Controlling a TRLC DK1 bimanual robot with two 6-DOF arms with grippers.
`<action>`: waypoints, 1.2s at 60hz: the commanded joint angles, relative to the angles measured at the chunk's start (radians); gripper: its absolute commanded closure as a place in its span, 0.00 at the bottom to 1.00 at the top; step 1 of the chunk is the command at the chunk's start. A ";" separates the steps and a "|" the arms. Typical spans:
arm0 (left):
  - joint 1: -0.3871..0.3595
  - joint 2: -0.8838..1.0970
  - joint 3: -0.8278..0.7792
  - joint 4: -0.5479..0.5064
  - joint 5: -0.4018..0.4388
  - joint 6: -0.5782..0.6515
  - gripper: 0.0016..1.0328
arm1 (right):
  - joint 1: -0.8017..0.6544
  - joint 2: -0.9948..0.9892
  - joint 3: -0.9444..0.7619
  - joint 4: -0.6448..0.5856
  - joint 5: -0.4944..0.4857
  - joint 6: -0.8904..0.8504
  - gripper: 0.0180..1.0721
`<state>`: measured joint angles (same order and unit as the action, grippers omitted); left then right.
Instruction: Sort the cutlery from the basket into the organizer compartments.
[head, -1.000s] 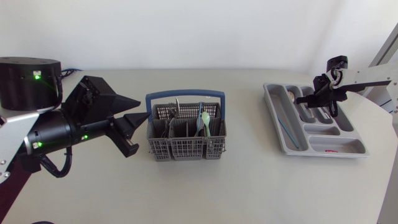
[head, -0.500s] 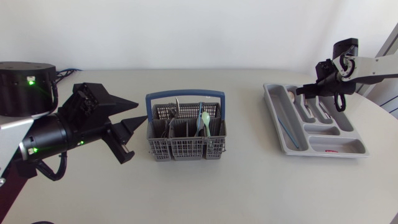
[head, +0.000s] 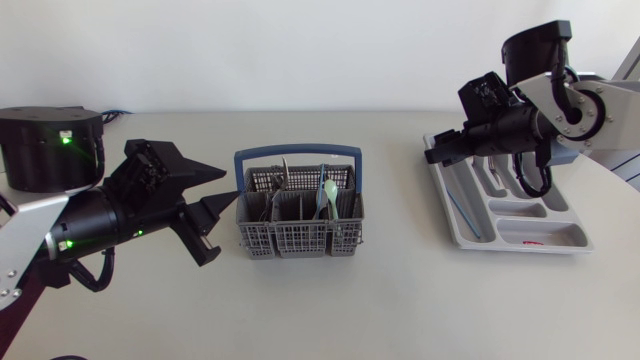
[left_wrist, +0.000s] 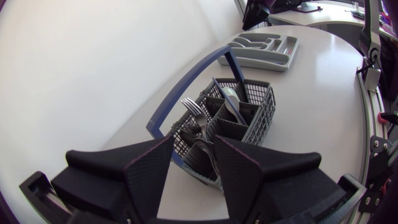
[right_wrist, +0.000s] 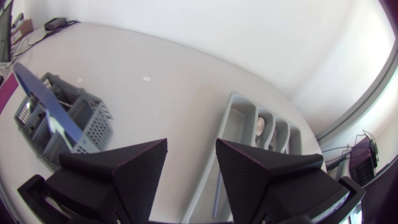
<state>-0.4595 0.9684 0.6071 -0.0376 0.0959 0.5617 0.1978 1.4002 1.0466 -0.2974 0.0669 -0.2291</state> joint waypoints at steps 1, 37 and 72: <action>-0.005 0.020 -0.026 0.018 -0.004 0.012 0.56 | 0.078 -0.058 -0.030 -0.042 0.025 0.043 0.44; 0.047 0.069 -0.050 0.070 0.036 0.009 0.56 | 0.525 -0.104 -0.073 -0.037 0.096 0.065 0.44; 0.154 0.131 -0.030 0.056 0.145 -0.108 0.56 | 0.674 0.146 0.181 -0.144 0.093 0.208 0.37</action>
<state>-0.3199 1.0832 0.5827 0.0170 0.2283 0.4759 0.8585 1.5120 1.1820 -0.4271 0.1581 -0.0734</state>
